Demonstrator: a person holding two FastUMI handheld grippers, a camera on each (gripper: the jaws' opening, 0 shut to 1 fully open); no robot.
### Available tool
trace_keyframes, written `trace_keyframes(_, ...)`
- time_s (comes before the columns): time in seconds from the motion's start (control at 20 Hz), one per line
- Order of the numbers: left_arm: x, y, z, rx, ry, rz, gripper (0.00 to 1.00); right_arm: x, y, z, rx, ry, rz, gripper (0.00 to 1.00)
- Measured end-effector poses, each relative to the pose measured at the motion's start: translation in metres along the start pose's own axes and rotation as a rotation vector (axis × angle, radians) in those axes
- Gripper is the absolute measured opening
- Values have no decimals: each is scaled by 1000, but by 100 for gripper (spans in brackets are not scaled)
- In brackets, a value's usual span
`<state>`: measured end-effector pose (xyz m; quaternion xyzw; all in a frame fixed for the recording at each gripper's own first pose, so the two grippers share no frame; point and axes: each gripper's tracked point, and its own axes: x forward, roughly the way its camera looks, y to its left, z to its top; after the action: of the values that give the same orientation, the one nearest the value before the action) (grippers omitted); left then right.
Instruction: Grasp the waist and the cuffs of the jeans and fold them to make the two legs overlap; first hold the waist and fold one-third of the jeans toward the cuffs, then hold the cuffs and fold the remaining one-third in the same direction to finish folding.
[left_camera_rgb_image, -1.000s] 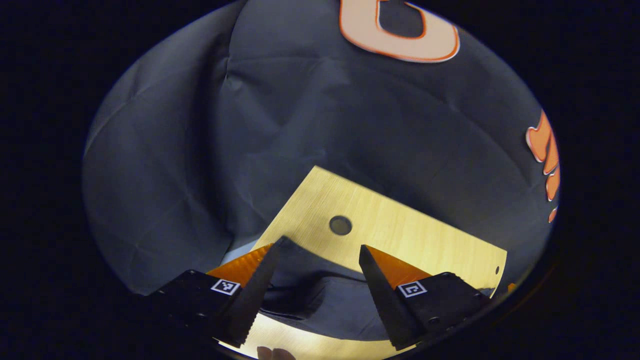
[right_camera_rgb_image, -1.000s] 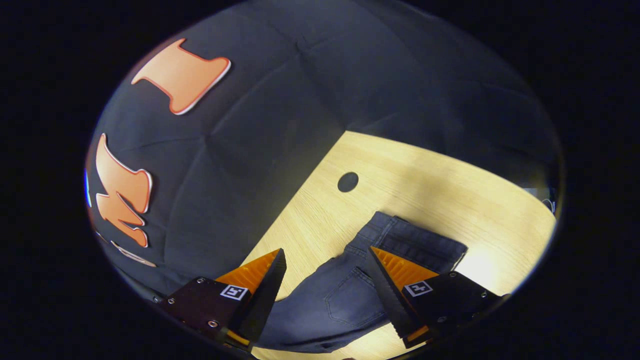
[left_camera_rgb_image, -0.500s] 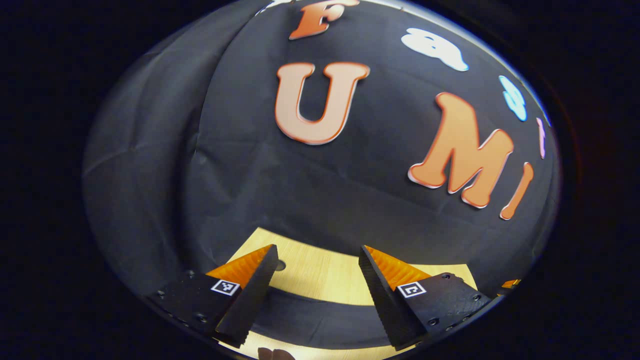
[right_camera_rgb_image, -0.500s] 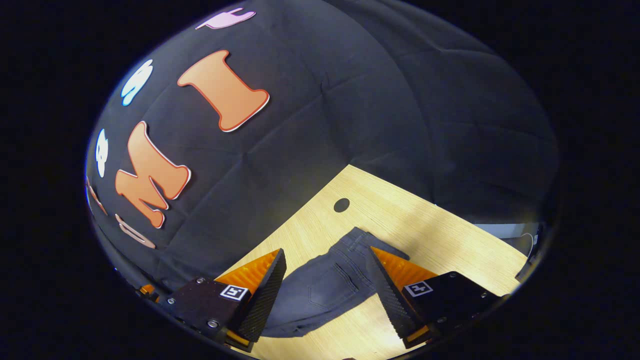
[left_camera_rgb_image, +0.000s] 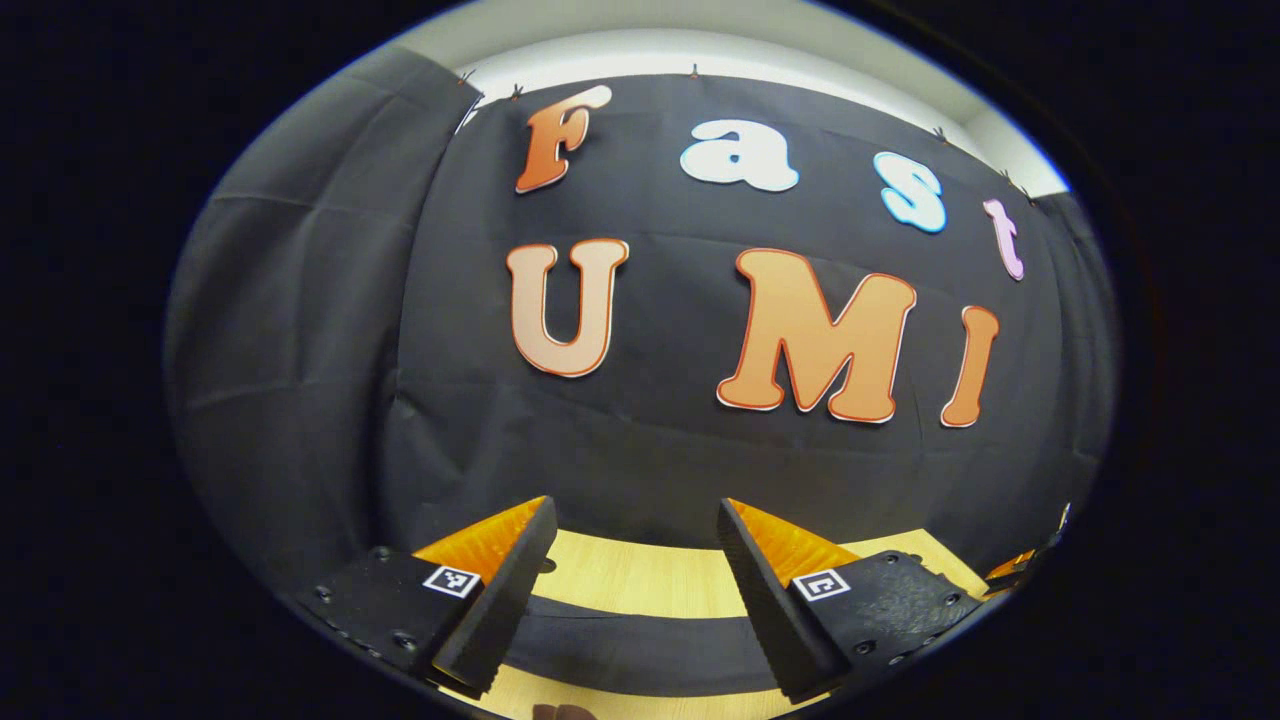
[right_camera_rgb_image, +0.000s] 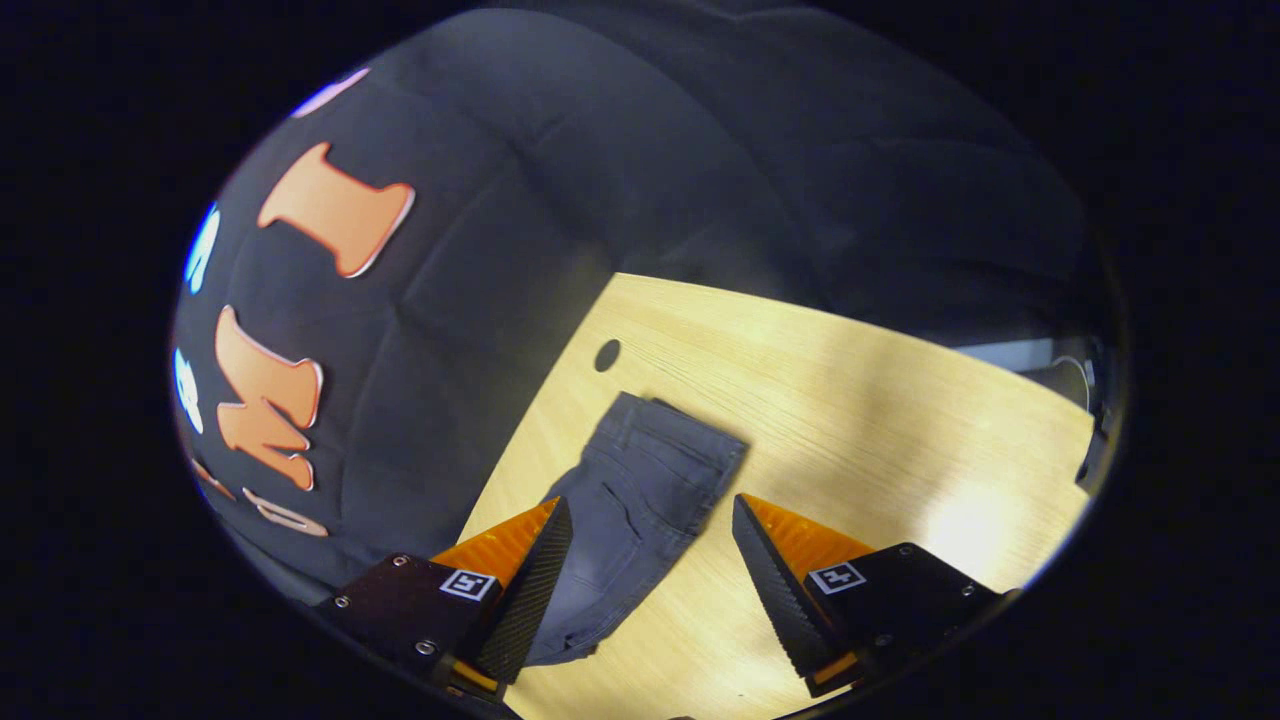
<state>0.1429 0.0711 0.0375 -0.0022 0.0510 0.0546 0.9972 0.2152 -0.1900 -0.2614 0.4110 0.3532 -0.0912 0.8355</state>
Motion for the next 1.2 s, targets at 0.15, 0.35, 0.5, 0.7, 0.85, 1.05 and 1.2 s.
trace_keyframes(0.15, -29, -25, -1, -44, -4, -38, 98, 28, -19, -2, 49, 44, -36, 98)
trace_keyframes(0.35, -45, -28, -12, -36, 6, 1, 97, 61, -18, 3, 95, 60, -33, 98)
trace_keyframes(0.5, -50, -26, -19, -63, 23, 28, 98, 80, -17, 2, 103, 70, -26, 98)
trace_keyframes(0.7, -57, -16, -21, -57, 22, 81, 97, 98, -12, -2, 81, 45, -8, 84)
trace_keyframes(0.85, -61, -9, -24, -66, 30, 104, 95, 112, -13, -1, 72, 7, -33, 38)
trace_keyframes(1.05, -65, 12, -29, -74, 44, 141, 94, 106, -6, 5, -64, -60, -103, 0)
trace_keyframes(1.2, -64, 27, -30, -98, 53, 147, 97, 84, 25, 17, -179, -128, -95, 0)
